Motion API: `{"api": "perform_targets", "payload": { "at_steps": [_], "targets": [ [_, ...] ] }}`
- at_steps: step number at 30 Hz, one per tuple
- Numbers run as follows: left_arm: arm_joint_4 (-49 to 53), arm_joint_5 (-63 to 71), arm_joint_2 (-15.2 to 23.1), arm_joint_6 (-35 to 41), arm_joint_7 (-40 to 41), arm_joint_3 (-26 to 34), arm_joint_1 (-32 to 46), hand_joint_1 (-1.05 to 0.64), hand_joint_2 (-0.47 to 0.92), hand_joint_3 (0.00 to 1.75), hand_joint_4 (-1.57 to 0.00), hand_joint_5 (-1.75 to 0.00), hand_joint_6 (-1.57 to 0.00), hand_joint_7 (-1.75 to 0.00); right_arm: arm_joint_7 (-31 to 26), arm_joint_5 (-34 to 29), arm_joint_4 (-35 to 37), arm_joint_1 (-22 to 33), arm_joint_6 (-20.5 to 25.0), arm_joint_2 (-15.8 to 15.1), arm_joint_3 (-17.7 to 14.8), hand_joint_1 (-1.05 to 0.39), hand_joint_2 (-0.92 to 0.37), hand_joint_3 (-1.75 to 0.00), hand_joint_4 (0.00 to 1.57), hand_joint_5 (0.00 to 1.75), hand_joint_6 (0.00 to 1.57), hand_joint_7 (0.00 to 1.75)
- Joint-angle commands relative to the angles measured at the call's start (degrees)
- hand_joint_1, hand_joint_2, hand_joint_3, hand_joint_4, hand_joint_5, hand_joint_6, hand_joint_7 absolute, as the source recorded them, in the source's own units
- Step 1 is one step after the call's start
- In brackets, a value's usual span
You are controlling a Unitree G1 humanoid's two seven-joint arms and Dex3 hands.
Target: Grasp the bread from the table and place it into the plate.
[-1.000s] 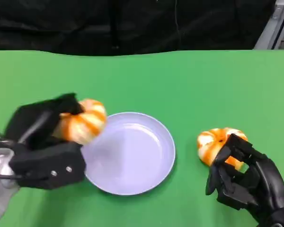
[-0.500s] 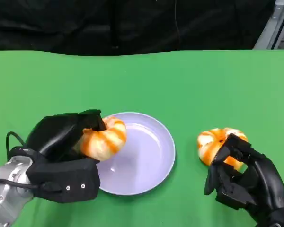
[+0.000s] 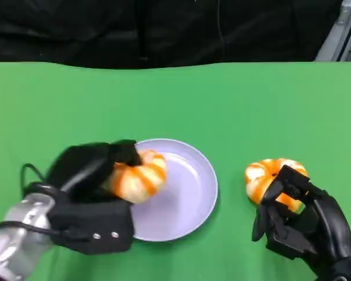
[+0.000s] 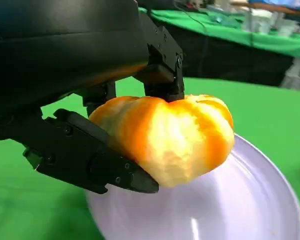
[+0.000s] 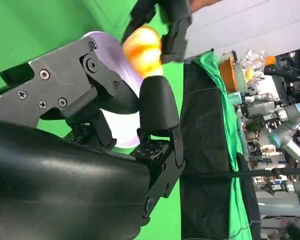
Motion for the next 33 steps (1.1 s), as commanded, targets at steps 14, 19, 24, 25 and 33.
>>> {"api": "perform_targets", "payload": {
  "at_steps": [14, 19, 24, 25, 33],
  "targets": [
    [19.45, 1.25, -4.15, -7.08, 6.84, -3.59, -7.9, -0.07, 0.92, 0.42, -0.59, -1.75, -0.6, -1.58, -0.92, -0.07, -0.84, 0.25, -0.06, -0.09, -0.03, -0.09, -0.62, -1.12, 0.82, 1.75, 0.61, 1.73],
    [18.79, 1.36, -3.99, -6.43, 6.76, -3.52, -7.84, -0.07, 0.92, 0.41, -0.6, -1.74, -0.63, -1.51, -0.92, 0.17, -1.31, 0.42, 0.53, -0.13, 0.0, -0.09, -0.62, -1.12, 0.82, 1.75, 0.61, 1.73],
    [13.99, 3.14, -2.14, -3.29, 3.63, -4.43, -7.02, -0.61, 0.92, 0.36, -0.43, -0.41, -0.68, -0.11, -0.98, 0.2, -1.41, 0.47, 0.72, -0.17, 0.03, -0.09, -0.61, -1.13, 0.82, 1.75, 0.61, 1.74],
    [12.78, 3.37, -1.71, -2.48, 2.59, -4.64, -6.68, -0.72, 0.92, 0.38, -0.36, -0.22, -0.6, -0.04, -0.98, 0.18, -1.4, 0.48, 0.65, -0.18, 0.02, -0.09, -0.61, -1.13, 0.82, 1.75, 0.61, 1.74],
    [8.22, 3.9, 0.07, 0.79, -1.59, -5.65, -5.27, -1.04, 0.92, 0.61, 0.0, 0.0, -0.22, 0.0, -1.01, 0.03, -1.5, 0.46, 0.6, -0.2, 0.04, -0.09, -0.61, -1.13, 0.82, 1.75, 0.61, 1.73]
  ]
}}
